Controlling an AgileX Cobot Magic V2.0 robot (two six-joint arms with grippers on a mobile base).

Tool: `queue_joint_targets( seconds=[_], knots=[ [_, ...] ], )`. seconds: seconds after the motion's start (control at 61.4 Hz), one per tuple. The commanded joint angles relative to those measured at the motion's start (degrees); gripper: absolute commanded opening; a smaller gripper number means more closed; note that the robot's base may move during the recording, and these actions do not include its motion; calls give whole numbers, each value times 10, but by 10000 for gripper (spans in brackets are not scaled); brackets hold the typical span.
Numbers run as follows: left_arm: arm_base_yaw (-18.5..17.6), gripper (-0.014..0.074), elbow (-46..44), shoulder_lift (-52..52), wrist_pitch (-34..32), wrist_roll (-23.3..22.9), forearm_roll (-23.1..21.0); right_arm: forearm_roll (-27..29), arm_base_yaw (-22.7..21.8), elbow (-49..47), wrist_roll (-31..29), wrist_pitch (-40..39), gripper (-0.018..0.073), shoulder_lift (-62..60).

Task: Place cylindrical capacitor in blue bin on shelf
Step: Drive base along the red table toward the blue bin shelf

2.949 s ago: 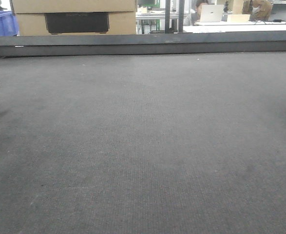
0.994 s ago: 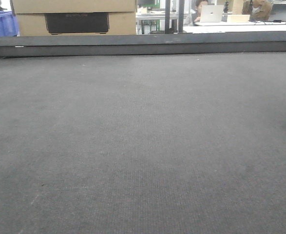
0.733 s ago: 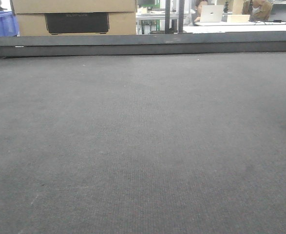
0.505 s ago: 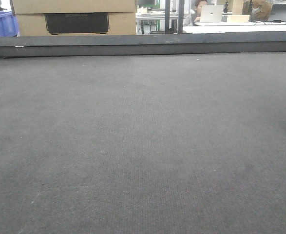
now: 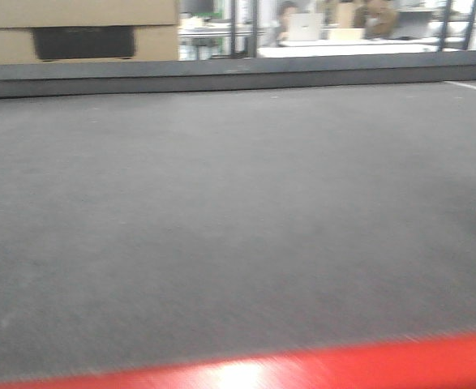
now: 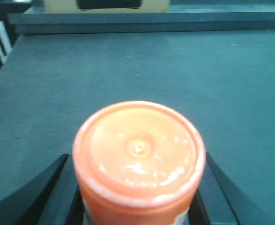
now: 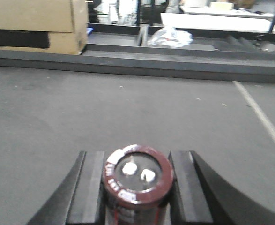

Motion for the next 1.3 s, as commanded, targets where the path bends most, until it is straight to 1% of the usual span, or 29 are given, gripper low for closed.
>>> queue_joint_targets(
  seconds=[0.0, 0.472, 0.603, 1.287],
  knots=[
    [-4, -111, -1, -2, -13, 0, -2, -7, 1, 0, -1, -19, -90, -2],
    [-4, -111, -1, -2, -13, 0, -2, -7, 1, 0, -1, -19, -90, -2],
    [-20, -111, -1, -2, -13, 0, -2, -7, 1, 0, -1, -19, -90, -2],
    [-20, -111, -1, -2, -13, 0, -3, -7, 1, 0, -1, -19, -90, -2]
  ],
)
